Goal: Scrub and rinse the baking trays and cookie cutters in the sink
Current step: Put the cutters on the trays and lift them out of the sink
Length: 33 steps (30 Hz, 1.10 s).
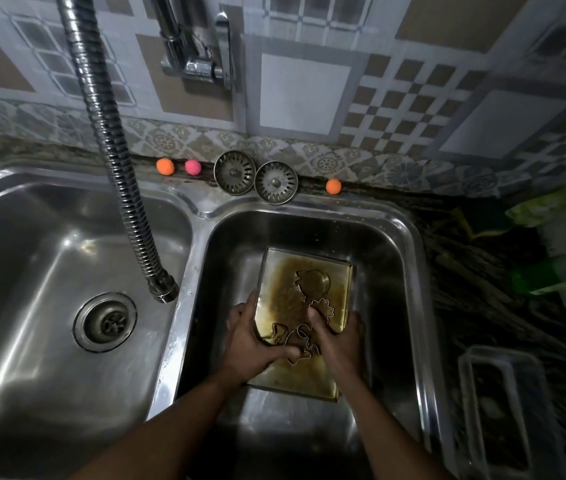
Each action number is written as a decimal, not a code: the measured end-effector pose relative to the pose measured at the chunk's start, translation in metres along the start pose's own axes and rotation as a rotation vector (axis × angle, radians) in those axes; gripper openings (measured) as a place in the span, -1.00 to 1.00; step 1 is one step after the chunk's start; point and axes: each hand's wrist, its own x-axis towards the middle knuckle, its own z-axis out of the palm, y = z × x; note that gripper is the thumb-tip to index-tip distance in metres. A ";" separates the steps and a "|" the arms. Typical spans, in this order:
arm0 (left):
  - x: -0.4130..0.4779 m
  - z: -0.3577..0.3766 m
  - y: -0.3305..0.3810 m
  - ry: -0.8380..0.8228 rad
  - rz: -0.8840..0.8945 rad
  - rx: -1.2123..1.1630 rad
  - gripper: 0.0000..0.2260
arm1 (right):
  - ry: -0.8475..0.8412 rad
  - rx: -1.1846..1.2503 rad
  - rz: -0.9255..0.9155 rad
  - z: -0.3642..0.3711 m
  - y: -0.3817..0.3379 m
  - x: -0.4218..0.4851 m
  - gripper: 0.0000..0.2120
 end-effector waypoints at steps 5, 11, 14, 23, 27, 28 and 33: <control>-0.005 -0.003 0.022 0.039 0.057 -0.090 0.08 | 0.030 -0.166 -0.359 -0.016 -0.021 -0.030 -0.10; -0.012 -0.018 0.046 0.051 0.221 -0.104 0.13 | 0.018 -0.451 -0.541 -0.035 -0.038 -0.043 -0.17; -0.019 -0.026 0.059 0.081 0.260 -0.125 0.13 | 0.045 -0.453 -0.573 -0.043 -0.052 -0.051 -0.22; -0.038 -0.060 0.124 0.191 0.562 -0.110 0.10 | 0.247 -0.191 -0.843 -0.077 -0.098 -0.088 -0.24; -0.041 -0.075 0.163 0.237 0.690 -0.089 0.11 | 0.381 -0.097 -0.945 -0.092 -0.125 -0.095 -0.25; -0.042 -0.078 0.171 0.249 0.723 -0.084 0.11 | 0.416 -0.084 -0.974 -0.096 -0.131 -0.096 -0.26; -0.045 -0.088 0.206 0.303 0.832 -0.111 0.11 | 0.538 -0.003 -1.151 -0.115 -0.163 -0.098 -0.29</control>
